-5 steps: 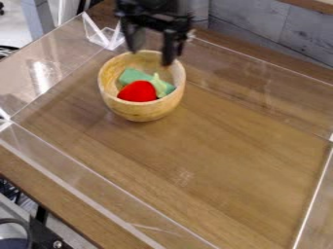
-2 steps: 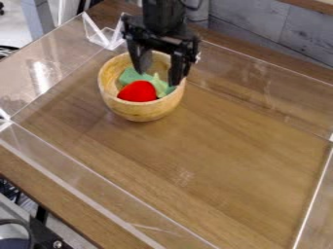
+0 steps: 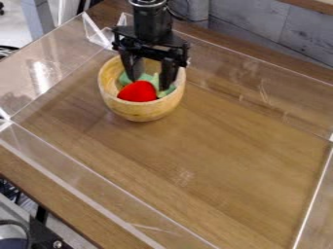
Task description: Move the red fruit to the right
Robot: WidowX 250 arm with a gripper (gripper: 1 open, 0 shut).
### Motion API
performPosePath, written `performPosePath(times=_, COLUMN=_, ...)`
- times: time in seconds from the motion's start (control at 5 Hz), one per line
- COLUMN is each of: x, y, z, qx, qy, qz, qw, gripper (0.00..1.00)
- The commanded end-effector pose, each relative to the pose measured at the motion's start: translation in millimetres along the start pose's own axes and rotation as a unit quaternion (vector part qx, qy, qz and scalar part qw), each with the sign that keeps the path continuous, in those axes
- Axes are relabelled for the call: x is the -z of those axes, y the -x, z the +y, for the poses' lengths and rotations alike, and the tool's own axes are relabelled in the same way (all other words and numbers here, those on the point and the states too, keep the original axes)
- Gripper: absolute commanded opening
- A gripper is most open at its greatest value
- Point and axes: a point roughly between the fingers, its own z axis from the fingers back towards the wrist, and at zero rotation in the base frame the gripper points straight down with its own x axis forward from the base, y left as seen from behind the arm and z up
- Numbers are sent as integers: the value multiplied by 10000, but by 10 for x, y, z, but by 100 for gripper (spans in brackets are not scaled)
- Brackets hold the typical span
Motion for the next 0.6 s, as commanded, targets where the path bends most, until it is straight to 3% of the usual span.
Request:
performPosePath(times=0.0, x=-147, y=23, z=97, qx=-47, qy=-47, qz=-210, qw=9998, gripper=0)
performPosePath(times=0.2, x=-271, y=-41, z=170, qx=-398, qy=1, qz=-200, qw=9990, gripper=100)
performPosePath(times=0.4, x=-366, y=-106, z=224, qx=-701, qy=70, qz=-197, qw=9973, gripper=100)
